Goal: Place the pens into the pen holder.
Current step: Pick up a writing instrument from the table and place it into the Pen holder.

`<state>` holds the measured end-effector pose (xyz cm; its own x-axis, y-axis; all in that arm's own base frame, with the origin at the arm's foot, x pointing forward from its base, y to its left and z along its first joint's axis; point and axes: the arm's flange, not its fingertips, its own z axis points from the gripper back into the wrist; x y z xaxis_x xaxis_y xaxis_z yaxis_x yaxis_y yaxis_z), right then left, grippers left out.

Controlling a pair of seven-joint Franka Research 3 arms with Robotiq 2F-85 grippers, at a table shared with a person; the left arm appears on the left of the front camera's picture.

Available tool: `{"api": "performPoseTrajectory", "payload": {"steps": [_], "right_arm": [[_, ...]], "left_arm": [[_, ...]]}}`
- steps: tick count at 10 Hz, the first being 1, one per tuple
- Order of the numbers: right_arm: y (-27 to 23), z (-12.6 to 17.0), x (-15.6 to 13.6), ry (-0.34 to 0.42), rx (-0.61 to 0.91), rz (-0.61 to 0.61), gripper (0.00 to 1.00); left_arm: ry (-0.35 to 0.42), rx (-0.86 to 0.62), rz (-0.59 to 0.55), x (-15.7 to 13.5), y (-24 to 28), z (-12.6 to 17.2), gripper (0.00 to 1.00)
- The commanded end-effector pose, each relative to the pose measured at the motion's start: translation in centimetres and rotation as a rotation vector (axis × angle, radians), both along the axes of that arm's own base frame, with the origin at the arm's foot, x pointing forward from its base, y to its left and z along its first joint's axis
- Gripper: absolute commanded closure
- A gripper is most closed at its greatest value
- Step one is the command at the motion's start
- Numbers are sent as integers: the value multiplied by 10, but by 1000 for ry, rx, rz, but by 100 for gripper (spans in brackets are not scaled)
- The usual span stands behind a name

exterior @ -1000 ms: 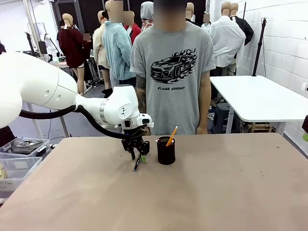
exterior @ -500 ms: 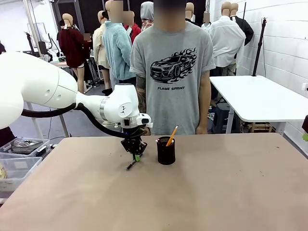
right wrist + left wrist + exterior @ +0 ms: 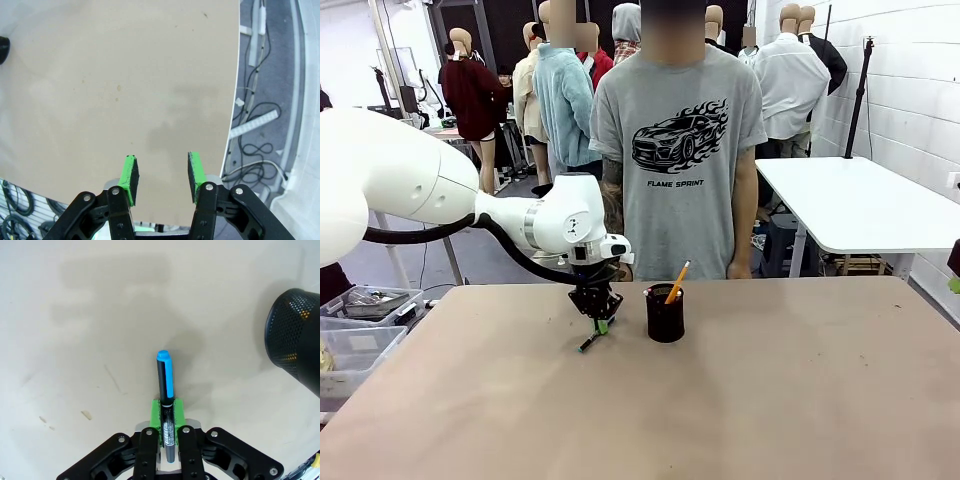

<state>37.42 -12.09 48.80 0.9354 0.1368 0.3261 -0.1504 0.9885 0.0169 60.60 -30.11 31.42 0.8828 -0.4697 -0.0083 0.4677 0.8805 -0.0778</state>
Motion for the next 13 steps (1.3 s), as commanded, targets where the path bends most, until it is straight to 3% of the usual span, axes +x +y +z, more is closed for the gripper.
{"api": "performPoseTrajectory", "payload": {"steps": [1,6,8,11,12,13], "right_arm": [[2,-1,1,10,-26,-20,48],[2,-1,1,10,-26,-20,48],[2,-1,1,10,-26,-20,48],[2,-1,1,10,-26,-20,48],[2,-1,1,10,-26,-20,48],[2,-1,1,10,-26,-20,48]], "left_arm": [[-46,-115,-51,-8,28,25,100],[-271,-546,-370,-16,66,67,100],[-397,-745,-467,-15,74,80,100],[-592,-880,-552,0,73,92,100],[-591,-954,-591,6,70,91,100],[-639,-997,-625,14,66,88,100]]}}
